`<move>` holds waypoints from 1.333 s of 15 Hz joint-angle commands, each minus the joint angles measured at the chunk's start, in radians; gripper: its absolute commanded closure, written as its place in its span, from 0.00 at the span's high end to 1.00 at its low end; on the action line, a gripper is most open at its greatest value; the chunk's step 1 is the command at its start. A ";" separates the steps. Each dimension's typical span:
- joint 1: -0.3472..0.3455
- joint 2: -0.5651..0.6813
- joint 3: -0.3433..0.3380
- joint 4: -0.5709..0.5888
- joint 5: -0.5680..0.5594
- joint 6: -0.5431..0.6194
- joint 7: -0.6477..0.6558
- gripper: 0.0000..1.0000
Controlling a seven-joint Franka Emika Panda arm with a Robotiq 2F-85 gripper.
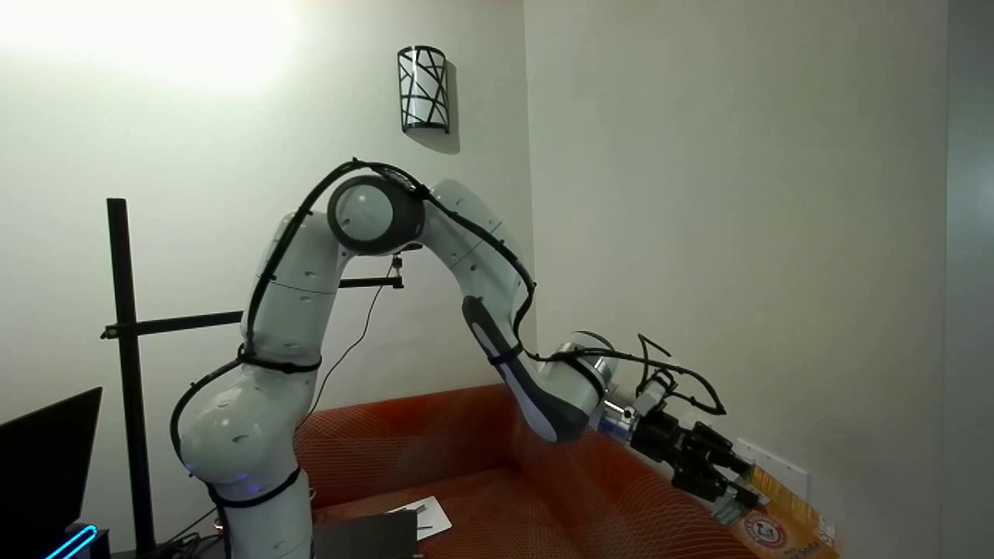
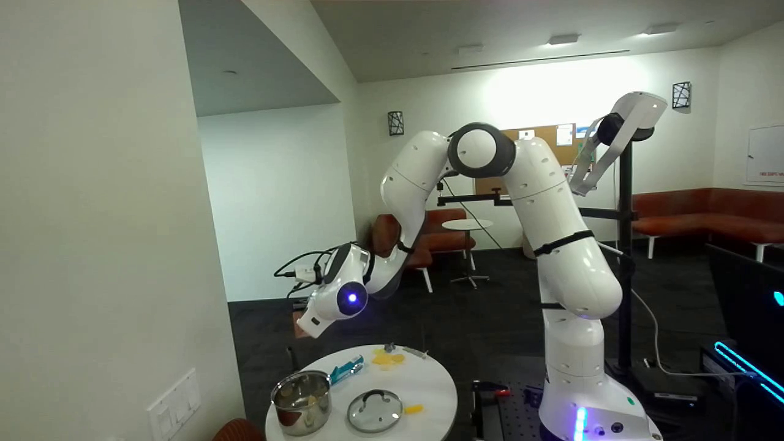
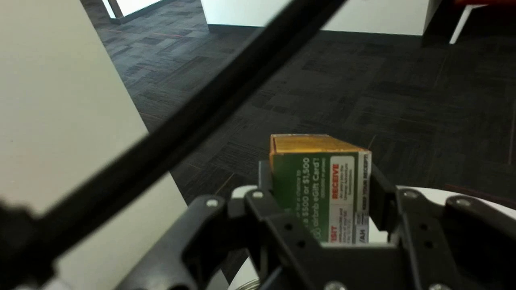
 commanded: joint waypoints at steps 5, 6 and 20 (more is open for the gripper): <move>0.011 -0.015 0.004 -0.045 -0.109 -0.057 0.111 0.30; 0.012 -0.019 0.006 -0.048 -0.135 -0.063 0.134 0.30; 0.006 0.032 0.007 -0.073 -0.362 -0.201 0.318 0.30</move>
